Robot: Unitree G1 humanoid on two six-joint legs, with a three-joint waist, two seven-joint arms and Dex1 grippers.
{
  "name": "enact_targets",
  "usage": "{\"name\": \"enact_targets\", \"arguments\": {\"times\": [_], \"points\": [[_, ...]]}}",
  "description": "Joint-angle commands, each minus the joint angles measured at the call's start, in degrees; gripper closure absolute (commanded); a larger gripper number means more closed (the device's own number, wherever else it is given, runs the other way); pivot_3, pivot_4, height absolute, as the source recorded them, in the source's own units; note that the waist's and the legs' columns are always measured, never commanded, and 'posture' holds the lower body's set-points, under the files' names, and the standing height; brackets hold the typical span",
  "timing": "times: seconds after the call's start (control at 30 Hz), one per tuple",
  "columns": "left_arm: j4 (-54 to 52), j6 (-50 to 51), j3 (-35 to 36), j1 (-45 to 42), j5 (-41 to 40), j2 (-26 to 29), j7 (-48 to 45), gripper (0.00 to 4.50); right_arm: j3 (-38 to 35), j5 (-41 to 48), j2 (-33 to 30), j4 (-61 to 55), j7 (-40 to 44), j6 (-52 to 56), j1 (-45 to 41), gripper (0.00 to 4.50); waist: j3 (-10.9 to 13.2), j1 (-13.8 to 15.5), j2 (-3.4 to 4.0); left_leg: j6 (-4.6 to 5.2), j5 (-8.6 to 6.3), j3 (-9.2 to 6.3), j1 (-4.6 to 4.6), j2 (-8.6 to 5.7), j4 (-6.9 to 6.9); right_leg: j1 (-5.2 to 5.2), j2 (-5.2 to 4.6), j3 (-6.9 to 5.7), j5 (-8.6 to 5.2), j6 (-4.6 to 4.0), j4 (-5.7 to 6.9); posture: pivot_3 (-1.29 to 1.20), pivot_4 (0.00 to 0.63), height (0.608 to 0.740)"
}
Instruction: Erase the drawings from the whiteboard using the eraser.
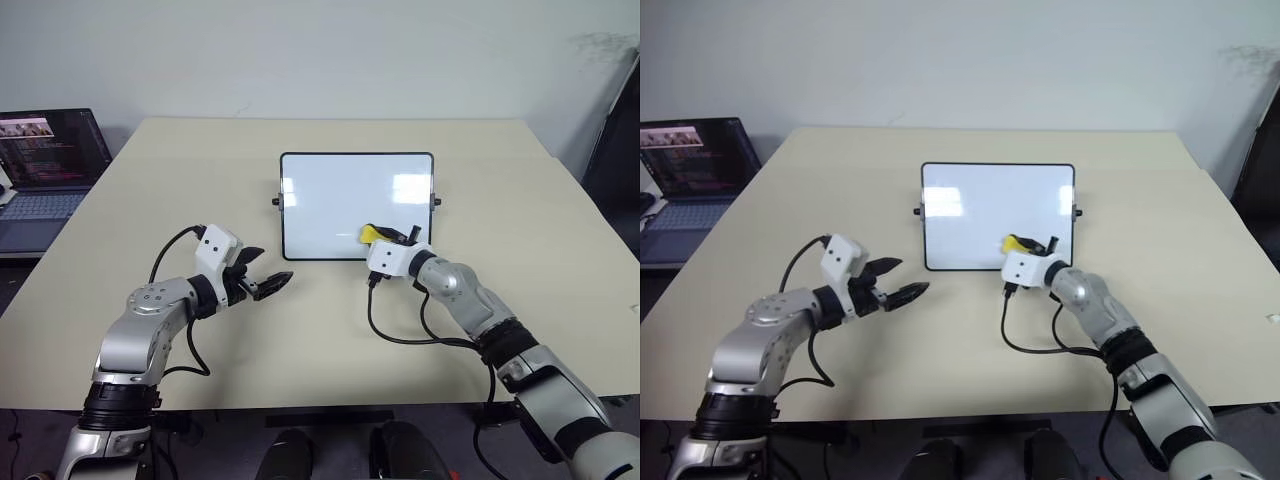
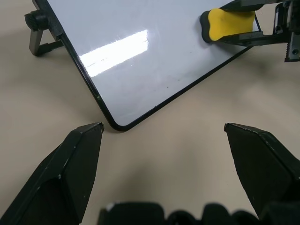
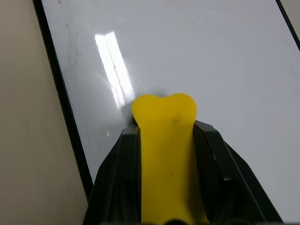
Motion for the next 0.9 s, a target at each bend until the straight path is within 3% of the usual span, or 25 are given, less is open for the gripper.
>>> {"name": "enact_targets", "arguments": {"times": [0.03, 0.27, 0.37, 0.47, 0.9], "points": [[-0.7, -1.3, 0.1, -0.9, -0.2, 0.1, -0.5, 0.00, -2.7, 1.0, -1.1, -1.0, 1.4, 4.9, 2.2, 3.33, 0.0, -0.1, 0.01, 0.00, 0.00, 0.00, 0.00, 0.02, -0.01, 0.00, -0.01, 0.00, 0.00, 0.00, 0.00, 0.00, 0.150, 0.740], [-1.2, -1.2, -0.1, -0.9, -0.5, 0.0, -0.8, 0.00, -5.4, 9.1, 4.2, -14.1, 5.7, 7.0, 4.6, 3.33, 0.1, -0.4, 0.08, -0.06, -0.04, 0.01, -0.35, 0.10, -0.15, -0.38, 0.01, -0.03, 0.04, 0.20, -0.08, 0.00, 0.150, 0.740], [-1.8, -0.9, -0.1, -1.2, -0.8, -0.1, -0.9, 0.00, -7.9, 14.4, 7.1, -21.1, 8.3, 11.3, 5.8, 3.34, 0.2, -0.6, 0.12, -0.09, -0.03, 0.09, -1.12, 0.14, -0.13, -1.24, 0.06, -0.02, 0.16, 0.38, 0.00, 0.00, 0.150, 0.740], [-2.8, -1.0, -0.4, -1.9, -1.0, -0.1, -1.3, 0.00, -10.6, 20.4, 9.0, -28.4, 11.3, 18.3, 7.6, 3.34, 0.3, -0.4, 0.25, -0.23, -0.11, 0.08, -1.21, 0.21, -0.14, -1.33, 0.05, -0.01, 0.17, 0.29, 0.01, 0.00, 0.150, 0.740], [-3.4, -0.3, -7.1, -12.7, -0.1, -1.4, -4.1, 0.00, -13.2, 21.9, 7.5, -46.0, 11.1, 30.9, 14.0, 3.34, 0.3, -0.2, 0.26, -0.31, -0.22, -0.02, -1.57, 0.06, -0.15, -1.36, 0.06, -0.17, 0.12, 0.27, -0.47, 0.00, 0.150, 0.740]]}}
